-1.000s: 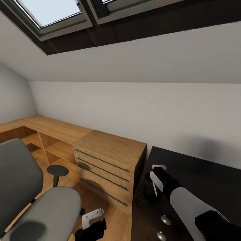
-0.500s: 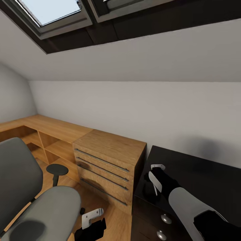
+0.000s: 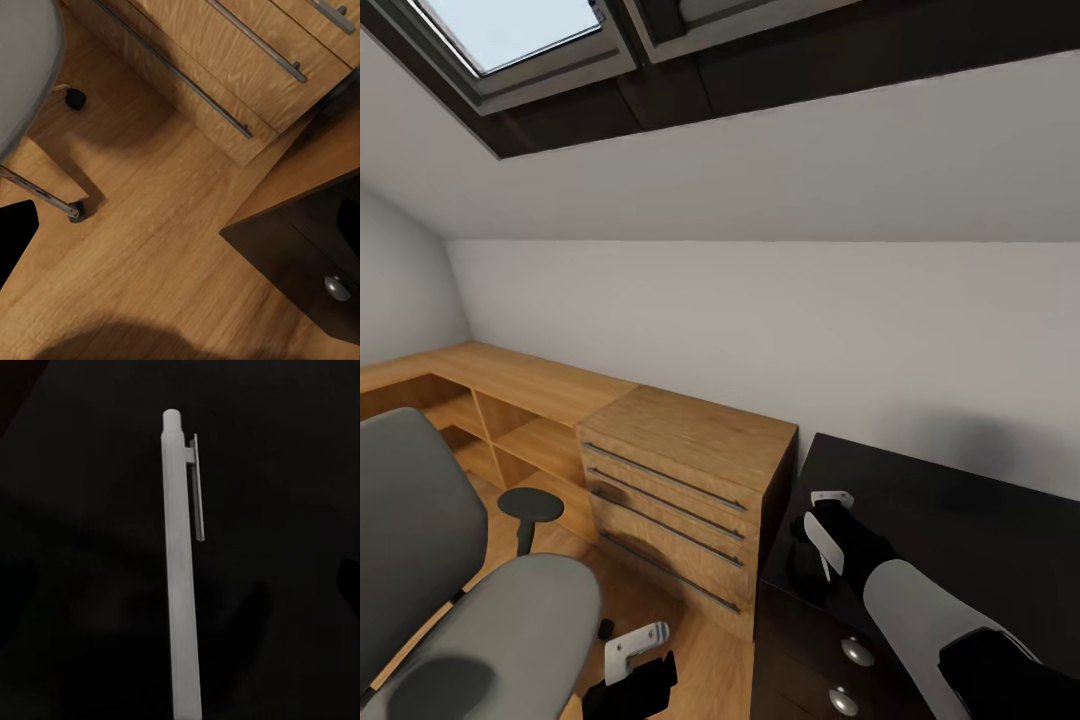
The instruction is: In the bedroom, organize the workspace by keeping the computer under the desk, ensuring the monitor is on the desk, placing the keyboard on the desk next to the monitor, placing the mouse on the desk next to the keyboard, moving the folder from the swivel chair onto the desk next to the mouse, stacking the notebook on top of the folder with the pen on top of the notebook, and positioning the swivel chair next to the desk.
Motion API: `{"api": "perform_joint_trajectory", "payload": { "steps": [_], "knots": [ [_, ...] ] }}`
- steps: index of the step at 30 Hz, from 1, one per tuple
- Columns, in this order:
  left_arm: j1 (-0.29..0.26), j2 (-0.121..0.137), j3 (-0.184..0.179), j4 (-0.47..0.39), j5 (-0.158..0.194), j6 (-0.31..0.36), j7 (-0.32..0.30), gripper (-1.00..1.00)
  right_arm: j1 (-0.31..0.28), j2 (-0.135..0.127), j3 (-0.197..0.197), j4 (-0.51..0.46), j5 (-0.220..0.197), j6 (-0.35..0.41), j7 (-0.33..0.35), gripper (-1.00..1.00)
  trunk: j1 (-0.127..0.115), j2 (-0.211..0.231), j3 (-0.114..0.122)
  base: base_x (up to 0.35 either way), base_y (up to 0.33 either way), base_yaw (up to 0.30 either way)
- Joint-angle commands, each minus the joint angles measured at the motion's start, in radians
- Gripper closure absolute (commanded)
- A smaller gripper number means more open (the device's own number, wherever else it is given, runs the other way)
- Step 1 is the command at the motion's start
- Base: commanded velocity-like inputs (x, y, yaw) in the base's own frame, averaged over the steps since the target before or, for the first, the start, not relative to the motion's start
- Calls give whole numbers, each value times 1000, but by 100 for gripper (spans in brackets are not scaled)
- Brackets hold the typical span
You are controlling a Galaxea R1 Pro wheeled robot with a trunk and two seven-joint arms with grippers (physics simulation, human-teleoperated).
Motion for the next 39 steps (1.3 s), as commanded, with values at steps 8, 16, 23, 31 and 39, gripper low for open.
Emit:
{"api": "perform_joint_trajectory", "payload": {
  "steps": [8, 16, 23, 31, 39],
  "knots": [
    [-1, 0, -2, -1, 1, 3, 5, -100, -1, 0, 8, -1, -10, 3, -9, -100, 19, -36, -17, 0, 0, 0],
    [-1, -1, -2, -1, 2, 3, 5, -100, -1, 0, 8, -1, -10, 3, -9, -100, 27, -50, -23, 0, 0, 0],
    [-1, -1, -2, -1, 2, 3, 5, -100, -1, -1, 8, -2, -10, 3, -9, -100, 27, -50, -23, 0, 0, 0],
    [-2, -1, -2, 0, 2, 3, 5, -100, -1, 0, 8, -2, -10, 3, -9, -100, 50, -92, -42, 0, 0, 0],
    [-1, -1, -2, 0, 2, 3, 5, -100, -1, 0, 8, -1, -10, 3, -9, -100, 50, -92, -42, 0, 0, 0]
  ]
}}
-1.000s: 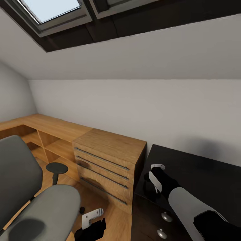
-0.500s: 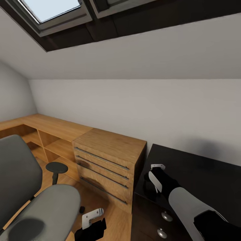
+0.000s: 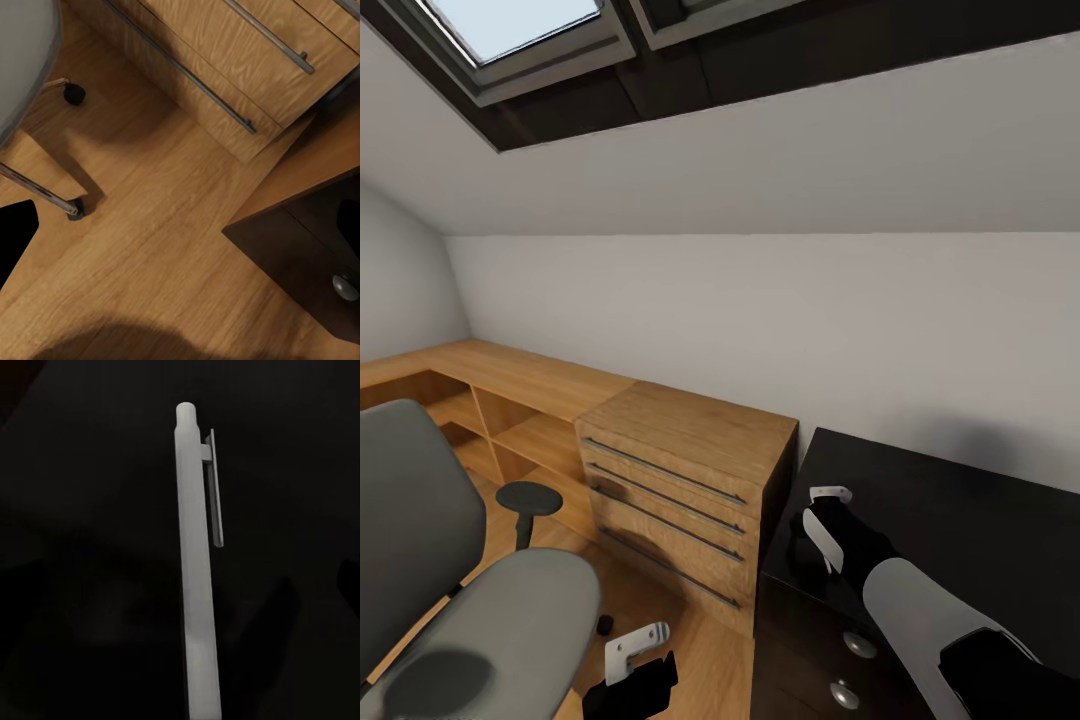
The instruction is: In the bedroom, organize the workspace by keeping the computer under the desk, ensuring the monitor is on the desk, placing the keyboard on the desk next to the monitor, placing the mouse on the desk next to the keyboard, moving the folder from the swivel chair onto the desk next to the mouse, stacking the notebook on top of the folder with the pen on top of the notebook, and positioning the swivel chair next to the desk.
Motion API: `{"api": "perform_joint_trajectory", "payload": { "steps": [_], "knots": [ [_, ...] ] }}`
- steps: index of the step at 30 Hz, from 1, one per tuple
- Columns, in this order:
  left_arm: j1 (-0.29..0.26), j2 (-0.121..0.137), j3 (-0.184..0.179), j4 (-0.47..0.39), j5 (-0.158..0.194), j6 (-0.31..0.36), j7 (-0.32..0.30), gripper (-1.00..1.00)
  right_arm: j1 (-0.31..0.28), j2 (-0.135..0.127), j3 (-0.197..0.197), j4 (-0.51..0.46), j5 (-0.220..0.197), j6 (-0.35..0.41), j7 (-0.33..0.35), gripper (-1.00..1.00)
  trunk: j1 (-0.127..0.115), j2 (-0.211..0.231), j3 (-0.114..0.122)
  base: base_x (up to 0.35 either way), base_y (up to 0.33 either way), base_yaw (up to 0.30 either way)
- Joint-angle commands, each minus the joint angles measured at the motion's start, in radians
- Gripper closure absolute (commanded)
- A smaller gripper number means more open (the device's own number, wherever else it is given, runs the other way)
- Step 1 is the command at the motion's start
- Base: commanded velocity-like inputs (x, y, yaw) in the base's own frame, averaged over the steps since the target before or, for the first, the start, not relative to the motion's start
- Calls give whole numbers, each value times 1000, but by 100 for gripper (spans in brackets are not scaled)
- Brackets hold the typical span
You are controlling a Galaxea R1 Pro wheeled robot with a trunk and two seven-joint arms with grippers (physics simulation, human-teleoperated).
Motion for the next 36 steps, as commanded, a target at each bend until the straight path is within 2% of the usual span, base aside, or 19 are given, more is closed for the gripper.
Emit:
{"api": "perform_joint_trajectory", "payload": {
  "steps": [1, 26, 36],
  "knots": [
    [-2, 1, -2, -1, 2, 3, 5, -100, 0, -1, 7, 23, -14, 4, -7, -100, 0, 0, -1, 0, 0, 0],
    [-2, -1, -4, 3, 2, 3, 3, -100, 0, -7, -4, 20, -24, 5, 5, -100, 0, 0, -1, 0, 0, 0],
    [-2, -1, -5, 3, 2, 3, 3, -100, 0, -17, -8, 16, -25, 6, 6, -100, 0, 0, -1, 0, 0, 0]
  ]
}}
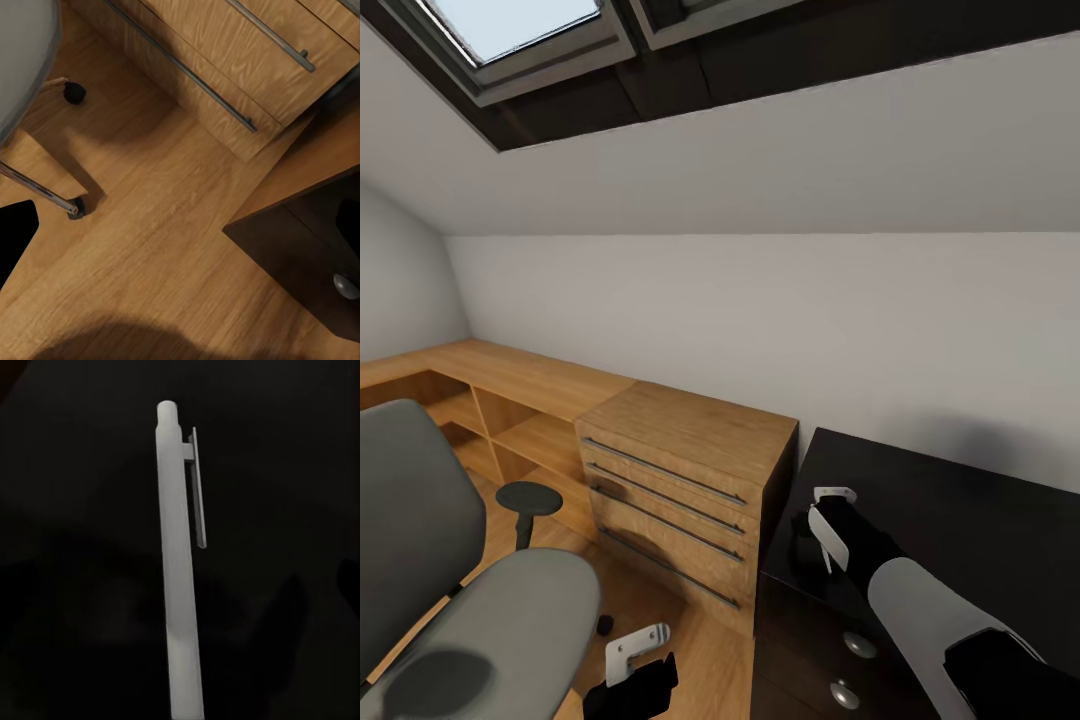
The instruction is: In the bedroom, organize the workspace by keeping the computer under the desk, ensuring the monitor is on the desk, placing the keyboard on the desk next to the monitor, placing the mouse on the desk next to the keyboard, moving the folder from the swivel chair onto the desk next to the mouse, stacking the notebook on top of the folder with the pen on top of the notebook, and positioning the swivel chair next to the desk.
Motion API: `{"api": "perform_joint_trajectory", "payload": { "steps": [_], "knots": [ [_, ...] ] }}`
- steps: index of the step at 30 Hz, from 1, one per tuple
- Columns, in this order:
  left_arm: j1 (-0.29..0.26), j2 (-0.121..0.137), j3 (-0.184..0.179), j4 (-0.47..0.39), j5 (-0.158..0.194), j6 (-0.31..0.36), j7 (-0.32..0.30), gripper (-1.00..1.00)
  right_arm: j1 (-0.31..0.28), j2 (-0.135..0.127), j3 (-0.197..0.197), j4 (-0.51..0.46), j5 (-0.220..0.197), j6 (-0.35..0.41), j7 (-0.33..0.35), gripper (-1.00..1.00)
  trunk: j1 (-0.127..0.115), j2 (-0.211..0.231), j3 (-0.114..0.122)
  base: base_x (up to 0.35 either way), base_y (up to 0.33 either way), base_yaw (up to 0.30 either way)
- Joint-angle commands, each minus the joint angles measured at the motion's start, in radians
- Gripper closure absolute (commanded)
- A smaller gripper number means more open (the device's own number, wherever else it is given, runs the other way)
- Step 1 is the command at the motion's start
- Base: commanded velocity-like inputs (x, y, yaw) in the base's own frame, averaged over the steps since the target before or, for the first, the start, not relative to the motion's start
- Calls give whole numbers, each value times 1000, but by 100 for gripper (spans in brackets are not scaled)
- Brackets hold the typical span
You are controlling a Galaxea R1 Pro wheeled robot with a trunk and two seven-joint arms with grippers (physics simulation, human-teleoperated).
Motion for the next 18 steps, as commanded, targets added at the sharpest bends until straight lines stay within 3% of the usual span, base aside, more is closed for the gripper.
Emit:
{"api": "perform_joint_trajectory", "payload": {
  "steps": [1, 18],
  "knots": [
    [-1, 1, -2, -1, 2, 3, 5, -100, 0, -1, 8, 18, -3, 7, -10, -100, 0, 0, -1, 0, 0, 0],
    [-2, 1, -2, -1, 3, 3, 5, -100, 0, -2, 8, 18, -5, 10, -7, -100, 0, 0, -1, 0, 0, 0]
  ]
}}
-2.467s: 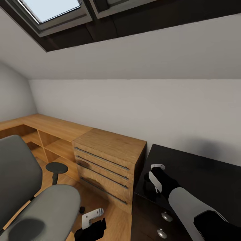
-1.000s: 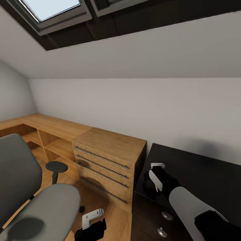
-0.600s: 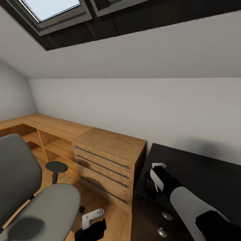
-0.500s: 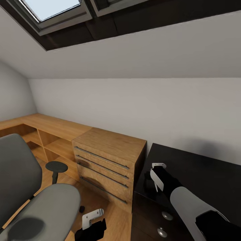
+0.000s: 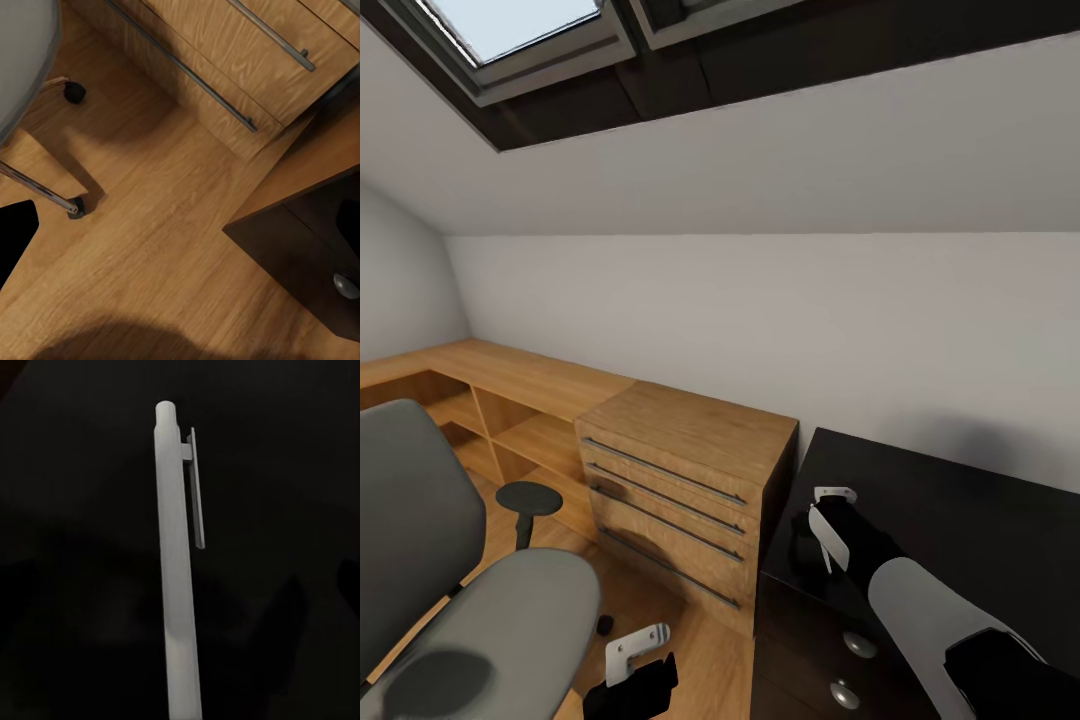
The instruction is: In the bedroom, organize the workspace by keeping the computer under the desk, ensuring the monitor is on the desk, placing the keyboard on the desk next to the monitor, placing the mouse on the desk next to the keyboard, moving the folder from the swivel chair onto the desk next to the mouse, stacking the notebook on top of the folder with the pen on top of the notebook, and positioning the swivel chair next to the desk.
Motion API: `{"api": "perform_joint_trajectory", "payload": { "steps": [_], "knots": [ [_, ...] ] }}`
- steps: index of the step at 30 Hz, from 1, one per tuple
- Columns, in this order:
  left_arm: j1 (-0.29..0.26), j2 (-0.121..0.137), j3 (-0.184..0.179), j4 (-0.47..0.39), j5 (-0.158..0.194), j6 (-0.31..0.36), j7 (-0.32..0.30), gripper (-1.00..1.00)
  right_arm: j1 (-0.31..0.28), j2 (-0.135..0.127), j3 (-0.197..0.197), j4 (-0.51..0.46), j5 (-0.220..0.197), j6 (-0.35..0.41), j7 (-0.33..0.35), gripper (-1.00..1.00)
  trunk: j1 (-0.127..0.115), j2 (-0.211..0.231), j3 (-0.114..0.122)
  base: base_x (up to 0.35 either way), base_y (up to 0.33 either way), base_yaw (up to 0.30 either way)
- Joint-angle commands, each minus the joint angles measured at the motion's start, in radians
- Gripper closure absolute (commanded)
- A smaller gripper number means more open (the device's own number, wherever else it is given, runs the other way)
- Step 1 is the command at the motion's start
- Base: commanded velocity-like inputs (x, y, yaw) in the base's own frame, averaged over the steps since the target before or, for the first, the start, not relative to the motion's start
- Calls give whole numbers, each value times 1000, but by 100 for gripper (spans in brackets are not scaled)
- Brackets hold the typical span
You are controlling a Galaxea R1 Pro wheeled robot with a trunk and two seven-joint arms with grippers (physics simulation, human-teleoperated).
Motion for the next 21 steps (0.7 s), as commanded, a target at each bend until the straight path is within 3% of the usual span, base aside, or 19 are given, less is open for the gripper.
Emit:
{"api": "perform_joint_trajectory", "payload": {
  "steps": [1, 5, 11, 21],
  "knots": [
    [-1, 1, -2, -1, 2, 3, 5, -100, 0, -1, 8, 18, -8, 9, -8, -100, 0, 0, -1, 0, 0, 0],
    [-1, 1, -2, 0, 2, 3, 5, -100, 0, -1, 8, 18, -9, 10, 8, -100, 0, 0, -1, 0, 0, 0],
    [-1, 1, -2, 0, 2, 3, 5, -100, 0, -6, 8, 18, -6, 16, 114, -100, 0, 0, -1, 0, 0, 0],
    [-1, 1, -2, 0, 2, 3, 5, -100, 0, -10, 7, 18, -6, 18, 136, -100, 0, 0, -1, 0, 0, 0]
  ]
}}
